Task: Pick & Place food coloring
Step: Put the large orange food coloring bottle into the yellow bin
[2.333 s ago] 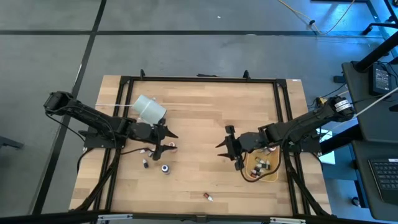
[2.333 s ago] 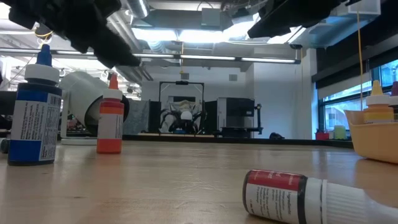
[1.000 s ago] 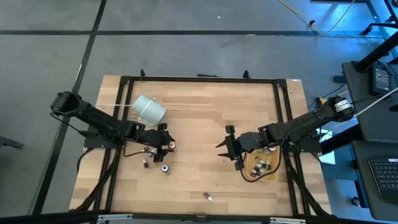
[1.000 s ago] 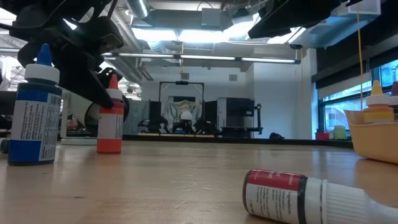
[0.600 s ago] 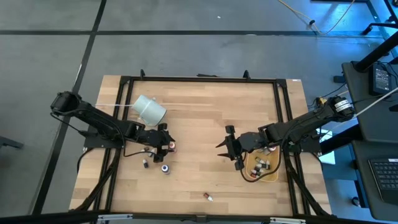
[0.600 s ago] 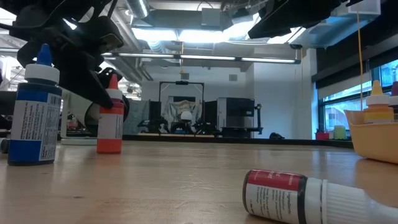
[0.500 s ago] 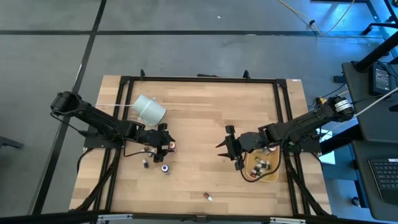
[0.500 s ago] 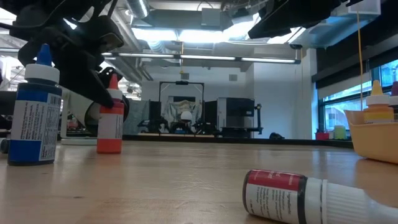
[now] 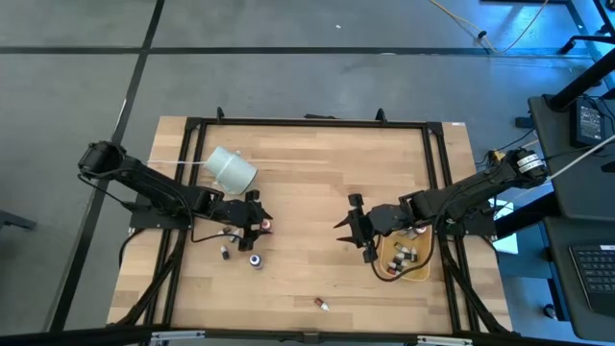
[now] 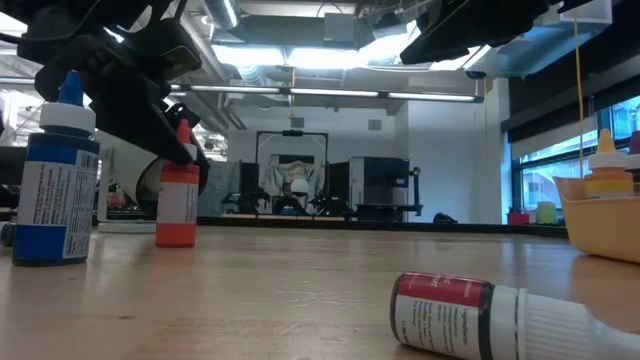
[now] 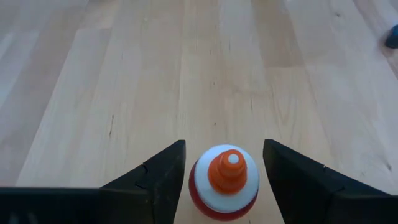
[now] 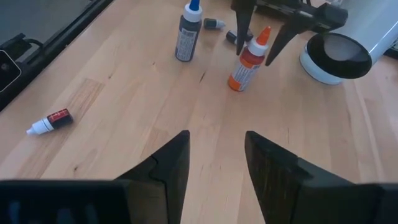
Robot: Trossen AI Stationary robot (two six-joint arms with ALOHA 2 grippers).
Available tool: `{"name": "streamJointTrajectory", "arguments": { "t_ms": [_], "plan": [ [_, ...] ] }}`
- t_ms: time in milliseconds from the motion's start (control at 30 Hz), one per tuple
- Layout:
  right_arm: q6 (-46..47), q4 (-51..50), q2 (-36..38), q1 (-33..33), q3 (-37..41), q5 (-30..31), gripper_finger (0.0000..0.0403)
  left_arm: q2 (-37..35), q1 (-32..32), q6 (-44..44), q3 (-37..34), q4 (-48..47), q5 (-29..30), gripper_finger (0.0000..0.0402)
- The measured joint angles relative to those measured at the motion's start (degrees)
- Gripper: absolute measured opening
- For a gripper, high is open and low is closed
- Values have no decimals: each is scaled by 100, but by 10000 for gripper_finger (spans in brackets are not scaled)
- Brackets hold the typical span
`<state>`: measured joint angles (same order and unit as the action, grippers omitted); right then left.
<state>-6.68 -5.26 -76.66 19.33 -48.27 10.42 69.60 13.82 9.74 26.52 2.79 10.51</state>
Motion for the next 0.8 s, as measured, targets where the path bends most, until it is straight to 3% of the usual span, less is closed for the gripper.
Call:
{"name": "streamJointTrajectory", "arguments": {
  "t_ms": [400, 567, 800],
  "plan": [
    [-6, 2, 0, 0, 0, 3, 157, 0, 0, 0, 0, 41, 13, 114],
    [-7, 2, 0, 0, 0, 4, 157, 2, 1, 0, -1, 119, 52, 113],
    [-139, 7, 0, 0, -2, 6, 157, 4, -8, -467, 315, 1507, 130, 118]
  ]
}}
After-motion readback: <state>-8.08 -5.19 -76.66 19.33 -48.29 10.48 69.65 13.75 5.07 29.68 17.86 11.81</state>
